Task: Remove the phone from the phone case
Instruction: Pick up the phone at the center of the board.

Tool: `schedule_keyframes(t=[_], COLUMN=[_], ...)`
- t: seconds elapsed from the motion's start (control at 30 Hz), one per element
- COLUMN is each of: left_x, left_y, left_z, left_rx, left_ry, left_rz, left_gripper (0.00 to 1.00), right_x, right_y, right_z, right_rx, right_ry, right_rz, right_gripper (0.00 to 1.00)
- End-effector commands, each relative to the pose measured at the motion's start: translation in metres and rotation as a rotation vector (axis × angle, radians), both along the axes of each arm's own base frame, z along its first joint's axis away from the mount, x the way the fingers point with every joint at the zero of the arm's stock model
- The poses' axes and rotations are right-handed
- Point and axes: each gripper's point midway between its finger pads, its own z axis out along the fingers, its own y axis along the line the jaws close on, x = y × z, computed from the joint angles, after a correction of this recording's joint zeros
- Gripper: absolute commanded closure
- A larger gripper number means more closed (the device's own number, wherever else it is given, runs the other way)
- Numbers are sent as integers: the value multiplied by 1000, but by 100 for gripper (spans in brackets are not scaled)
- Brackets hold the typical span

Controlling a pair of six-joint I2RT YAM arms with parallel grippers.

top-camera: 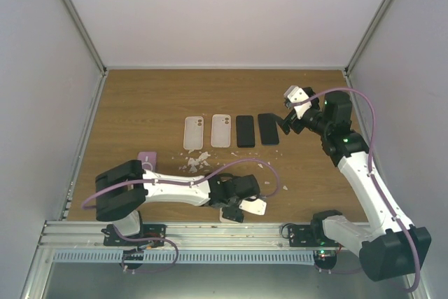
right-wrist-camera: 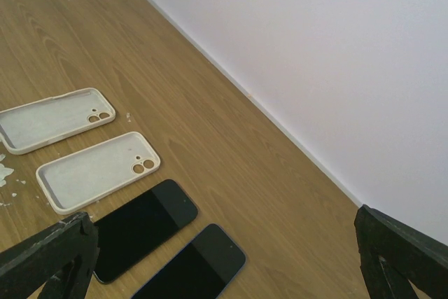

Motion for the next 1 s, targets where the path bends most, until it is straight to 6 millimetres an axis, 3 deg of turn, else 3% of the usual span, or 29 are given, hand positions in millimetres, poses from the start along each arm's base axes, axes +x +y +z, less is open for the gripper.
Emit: schedule_keyframes(t=[0.0,0.17,0.27,0.37,0.6,0.77,0.97], left_x=[8,8,8,6,2,2,5], left_y=[13,39,45,34,-15,-36,-42], left_z=[-4,-15,-10,3,31,21,3], left_rx=[23,73,57,10,-76,-69,-30], left_ry=[-91,-114,-110,-83,-58,-48,-58], left_rz=[-12,-19,-11,-5,-30,-51,-61], left_gripper=[1,1,1,1,1,1,1], right_x=[0,0,0,1,3,2,2], right_y=[-2,-2,-2,-1,-5,-7,-8], right_z=[12,12,12,10,13,15,16], right_rx=[18,21,23,30,28,32,34], right_ry=[-26,-24,-23,-17,-20,-22,-24], right_rz=[-4,-4,-3,-1,-14,-20,-23], right_gripper=[0,0,0,0,0,0,0])
